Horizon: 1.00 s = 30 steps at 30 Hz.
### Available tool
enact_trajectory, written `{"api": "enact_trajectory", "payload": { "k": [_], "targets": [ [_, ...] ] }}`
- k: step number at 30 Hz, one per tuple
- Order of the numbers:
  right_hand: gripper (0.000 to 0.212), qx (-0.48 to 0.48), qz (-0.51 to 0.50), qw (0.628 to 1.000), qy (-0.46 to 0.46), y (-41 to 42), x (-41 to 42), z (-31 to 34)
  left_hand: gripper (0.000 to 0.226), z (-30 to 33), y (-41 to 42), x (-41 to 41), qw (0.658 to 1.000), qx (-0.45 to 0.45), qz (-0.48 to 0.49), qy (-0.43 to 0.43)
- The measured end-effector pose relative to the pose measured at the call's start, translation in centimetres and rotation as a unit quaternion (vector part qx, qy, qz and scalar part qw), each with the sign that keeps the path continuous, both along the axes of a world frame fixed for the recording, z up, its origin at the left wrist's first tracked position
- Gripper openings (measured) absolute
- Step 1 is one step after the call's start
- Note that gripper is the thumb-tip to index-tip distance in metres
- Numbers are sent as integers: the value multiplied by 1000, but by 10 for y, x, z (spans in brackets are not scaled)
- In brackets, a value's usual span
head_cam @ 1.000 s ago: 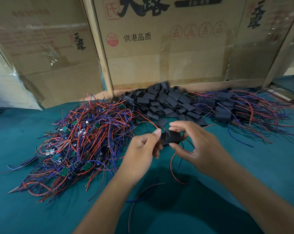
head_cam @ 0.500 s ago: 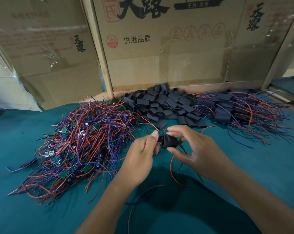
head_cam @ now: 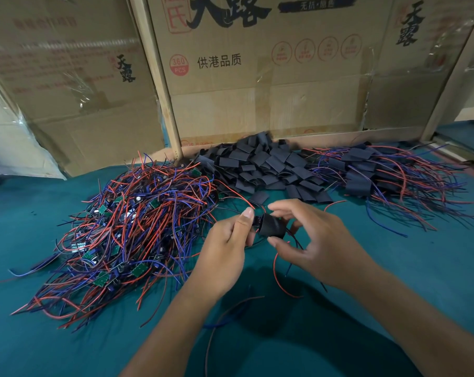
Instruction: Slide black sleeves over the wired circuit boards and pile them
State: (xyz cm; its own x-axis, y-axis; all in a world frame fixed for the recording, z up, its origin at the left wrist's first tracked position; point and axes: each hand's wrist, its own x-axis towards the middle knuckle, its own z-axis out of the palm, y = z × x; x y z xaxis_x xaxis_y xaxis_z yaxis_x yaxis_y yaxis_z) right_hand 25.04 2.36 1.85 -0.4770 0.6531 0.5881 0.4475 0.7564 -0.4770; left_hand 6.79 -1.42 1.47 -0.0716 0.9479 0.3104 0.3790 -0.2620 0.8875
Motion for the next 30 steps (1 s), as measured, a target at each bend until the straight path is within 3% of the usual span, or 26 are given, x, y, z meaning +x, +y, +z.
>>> {"api": "enact_trajectory", "payload": {
  "k": [7, 20, 27, 30],
  "targets": [
    [31, 20, 2, 1000, 2, 0, -4, 1, 57, 0, 0, 1, 1000, 18, 6, 22],
    [39, 20, 21, 999, -19, -6, -2, 7, 52, 0, -1, 0, 999, -23, -45, 0],
    [39, 34, 27, 999, -26, -5, -2, 4, 66, -1, -3, 3, 996, 5, -52, 66],
    [39, 36, 29, 999, -28, -3, -3, 1, 65, -3, -3, 2, 998, 4, -47, 51]
  ]
}}
